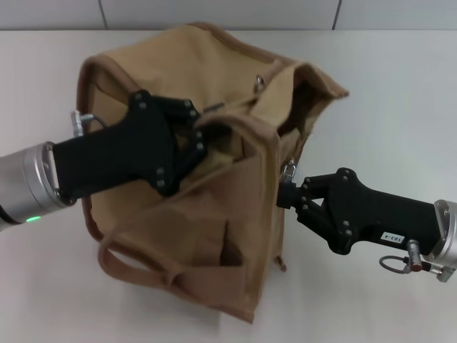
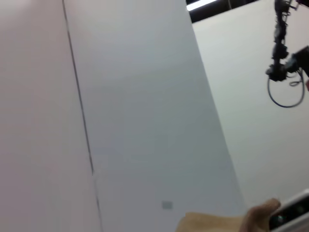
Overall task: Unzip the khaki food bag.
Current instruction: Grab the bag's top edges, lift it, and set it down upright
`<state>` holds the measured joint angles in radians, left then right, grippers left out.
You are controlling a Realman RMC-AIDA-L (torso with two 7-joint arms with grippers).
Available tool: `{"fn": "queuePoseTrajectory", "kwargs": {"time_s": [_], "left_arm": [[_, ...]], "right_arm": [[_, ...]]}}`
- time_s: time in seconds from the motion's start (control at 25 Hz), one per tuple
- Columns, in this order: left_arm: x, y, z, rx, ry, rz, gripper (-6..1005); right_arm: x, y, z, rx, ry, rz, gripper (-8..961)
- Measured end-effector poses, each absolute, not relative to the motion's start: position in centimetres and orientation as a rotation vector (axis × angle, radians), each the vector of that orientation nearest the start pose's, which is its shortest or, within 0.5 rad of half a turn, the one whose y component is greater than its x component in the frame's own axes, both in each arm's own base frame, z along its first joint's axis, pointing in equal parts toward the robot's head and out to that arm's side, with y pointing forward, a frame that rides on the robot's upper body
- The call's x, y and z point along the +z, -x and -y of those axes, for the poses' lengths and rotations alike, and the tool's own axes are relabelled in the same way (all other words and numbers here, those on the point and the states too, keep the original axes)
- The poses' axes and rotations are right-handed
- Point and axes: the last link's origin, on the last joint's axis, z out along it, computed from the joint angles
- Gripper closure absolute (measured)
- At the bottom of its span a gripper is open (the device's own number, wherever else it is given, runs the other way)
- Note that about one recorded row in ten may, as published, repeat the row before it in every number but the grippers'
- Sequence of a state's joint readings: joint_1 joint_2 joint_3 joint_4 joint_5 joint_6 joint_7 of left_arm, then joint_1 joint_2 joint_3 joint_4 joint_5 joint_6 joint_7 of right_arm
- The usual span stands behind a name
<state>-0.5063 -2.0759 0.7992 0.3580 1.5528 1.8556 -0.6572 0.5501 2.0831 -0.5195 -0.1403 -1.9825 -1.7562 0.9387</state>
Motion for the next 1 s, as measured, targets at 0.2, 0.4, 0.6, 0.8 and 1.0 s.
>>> {"fn": "queuePoseTrajectory", "kwargs": {"time_s": [0.2,0.4,0.6,0.8,1.0], "left_arm": [[-0.3,22.4,-28.9,-1.347,2.372,-0.129,889],[0.3,22.7,-29.1,-1.377,2.258,-0.093,887],[1.1,23.4,-29.3,-1.391,2.141,-0.038,884],[1.9,24.4,-29.3,-1.397,2.025,0.039,881],[2.6,25.4,-29.1,-1.376,1.949,0.083,878]], "right_arm": [[-5.6,-24.7,-26.1,1.273,2.706,-0.541,948],[-5.5,-25.1,-25.8,1.262,2.697,-0.556,947],[-5.4,-25.8,-25.5,1.234,2.688,-0.568,948],[-5.2,-26.6,-25.0,1.213,2.678,-0.592,948],[-4.5,-27.7,-24.4,1.177,2.654,-0.606,949]]}}
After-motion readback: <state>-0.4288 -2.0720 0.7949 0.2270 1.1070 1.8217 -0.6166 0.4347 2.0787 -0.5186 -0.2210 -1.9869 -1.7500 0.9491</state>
